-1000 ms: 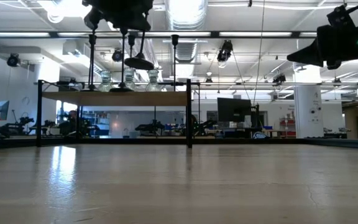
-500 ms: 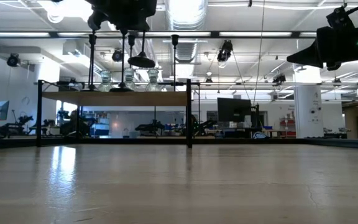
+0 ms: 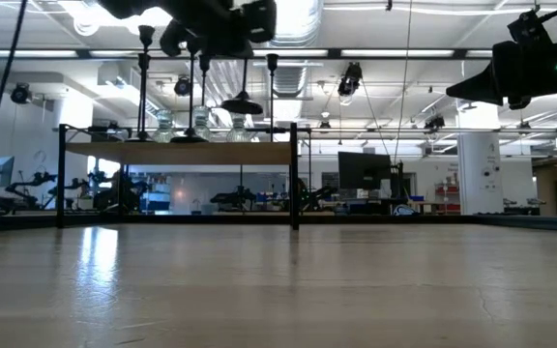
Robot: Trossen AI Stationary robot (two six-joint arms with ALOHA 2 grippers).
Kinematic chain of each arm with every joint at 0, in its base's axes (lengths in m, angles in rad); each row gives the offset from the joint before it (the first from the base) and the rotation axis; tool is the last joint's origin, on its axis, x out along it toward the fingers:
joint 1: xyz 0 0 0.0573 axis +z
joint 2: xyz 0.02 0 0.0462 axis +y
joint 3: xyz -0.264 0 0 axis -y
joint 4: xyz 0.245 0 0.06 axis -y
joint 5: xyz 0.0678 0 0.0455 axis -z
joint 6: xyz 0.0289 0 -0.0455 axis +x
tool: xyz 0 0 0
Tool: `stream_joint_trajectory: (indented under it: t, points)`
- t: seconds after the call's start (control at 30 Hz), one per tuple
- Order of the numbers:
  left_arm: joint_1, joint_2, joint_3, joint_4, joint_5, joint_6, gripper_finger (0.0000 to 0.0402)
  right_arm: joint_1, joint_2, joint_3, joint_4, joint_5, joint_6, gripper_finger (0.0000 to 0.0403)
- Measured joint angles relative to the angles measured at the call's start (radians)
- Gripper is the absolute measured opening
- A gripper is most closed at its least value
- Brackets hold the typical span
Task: Pick & Place candle stick holders
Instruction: Put the small black candle holder on the shelf
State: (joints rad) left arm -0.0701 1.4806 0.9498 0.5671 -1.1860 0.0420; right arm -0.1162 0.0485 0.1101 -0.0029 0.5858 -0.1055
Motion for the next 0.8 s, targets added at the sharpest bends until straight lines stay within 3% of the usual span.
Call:
stream_joint_trajectory:
  t: [0.17,0.4,0.6,0.8]
  points:
    - [-0.01,0.133,0.153,0.001,-0.144,0.076,0.0017,0.0,0.0,0.0,0.0,0.0,0.0,0.0043]
    - [-0.014,0.246,0.313,0.001,-0.23,0.092,0.0017,0.0,0.0,0.0,0.0,0.0,0.0,0.0043]
    - [-0.019,0.298,0.354,0.001,-0.372,0.027,0.0017,0.0,0.0,0.0,0.0,0.0,0.0,0.0043]
    - [-0.018,0.305,0.354,-0.003,-0.386,0.012,0.0017,0.0,0.0,0.0,0.0,0.0,0.0,0.0043]
